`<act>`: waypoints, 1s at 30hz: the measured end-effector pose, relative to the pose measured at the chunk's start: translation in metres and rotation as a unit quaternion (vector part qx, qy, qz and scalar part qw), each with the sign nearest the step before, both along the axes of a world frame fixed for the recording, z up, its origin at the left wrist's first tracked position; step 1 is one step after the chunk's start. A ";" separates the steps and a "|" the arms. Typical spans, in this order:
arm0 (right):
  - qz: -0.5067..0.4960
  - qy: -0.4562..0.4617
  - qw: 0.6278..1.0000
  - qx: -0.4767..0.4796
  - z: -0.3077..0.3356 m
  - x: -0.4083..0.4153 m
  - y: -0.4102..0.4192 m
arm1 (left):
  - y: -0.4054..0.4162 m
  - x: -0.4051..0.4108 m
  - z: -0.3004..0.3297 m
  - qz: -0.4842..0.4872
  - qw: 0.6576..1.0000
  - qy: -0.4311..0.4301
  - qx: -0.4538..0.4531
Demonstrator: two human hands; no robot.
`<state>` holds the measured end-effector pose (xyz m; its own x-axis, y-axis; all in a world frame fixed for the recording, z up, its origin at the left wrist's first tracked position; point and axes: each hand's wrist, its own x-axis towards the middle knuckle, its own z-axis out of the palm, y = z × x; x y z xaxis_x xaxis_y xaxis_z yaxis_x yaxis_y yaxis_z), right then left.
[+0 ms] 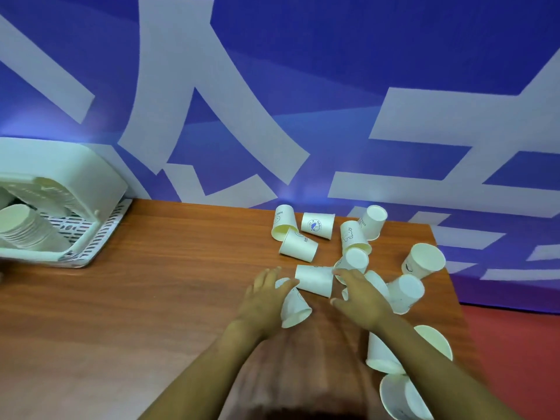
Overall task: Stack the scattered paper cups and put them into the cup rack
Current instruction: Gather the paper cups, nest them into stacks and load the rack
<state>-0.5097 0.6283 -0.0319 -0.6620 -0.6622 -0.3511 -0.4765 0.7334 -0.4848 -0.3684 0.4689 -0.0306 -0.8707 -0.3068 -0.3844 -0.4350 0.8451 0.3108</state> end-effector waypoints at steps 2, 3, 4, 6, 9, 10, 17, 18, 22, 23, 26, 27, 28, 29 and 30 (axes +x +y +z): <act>0.018 0.006 1.000 -0.008 -0.007 -0.003 -0.009 | 0.002 -0.006 -0.002 -0.035 0.999 -0.007 -0.030; 0.024 0.007 1.000 -0.012 -0.011 -0.004 -0.013 | 0.003 -0.008 -0.004 -0.048 0.998 -0.010 -0.038; 0.030 0.007 0.999 -0.013 -0.014 -0.006 -0.016 | 0.003 -0.011 -0.006 -0.060 0.997 -0.012 -0.043; 0.034 0.002 0.999 -0.002 -0.020 -0.010 -0.021 | 0.004 -0.014 -0.011 -0.081 0.995 -0.016 -0.050; 0.044 -0.006 0.999 0.031 -0.029 -0.014 -0.025 | 0.003 -0.019 -0.018 -0.101 0.993 -0.033 -0.057; 0.046 -0.005 0.998 0.043 -0.032 -0.014 -0.026 | 0.003 -0.019 -0.021 -0.107 0.991 -0.039 -0.065; 0.031 0.003 0.996 0.088 -0.036 -0.011 -0.030 | 0.001 -0.016 -0.035 -0.116 0.984 -0.078 -0.115; 0.028 0.002 0.995 0.099 -0.037 -0.008 -0.030 | 0.000 -0.014 -0.036 -0.116 0.983 -0.080 -0.115; 0.024 0.023 0.992 0.124 -0.034 0.004 -0.028 | -0.005 0.003 -0.036 -0.095 0.987 -0.088 -0.097; 0.022 0.027 0.991 0.130 -0.031 0.006 -0.028 | -0.007 0.008 -0.034 -0.084 0.989 -0.091 -0.084; 0.003 0.027 0.991 0.131 -0.021 0.014 -0.026 | -0.018 0.023 -0.023 -0.035 0.995 -0.081 -0.041; -0.004 0.028 0.992 0.127 -0.016 0.016 -0.025 | -0.024 0.028 -0.018 -0.014 0.997 -0.070 -0.020; -0.010 0.031 0.992 0.122 -0.011 0.019 -0.025 | -0.030 0.034 -0.011 0.009 0.998 -0.057 0.005; -0.017 0.031 0.992 0.118 -0.006 0.021 -0.025 | -0.035 0.039 -0.005 0.029 0.998 -0.043 0.026; -0.022 0.035 0.993 0.114 0.000 0.023 -0.026 | -0.041 0.043 0.003 0.042 0.998 -0.026 0.035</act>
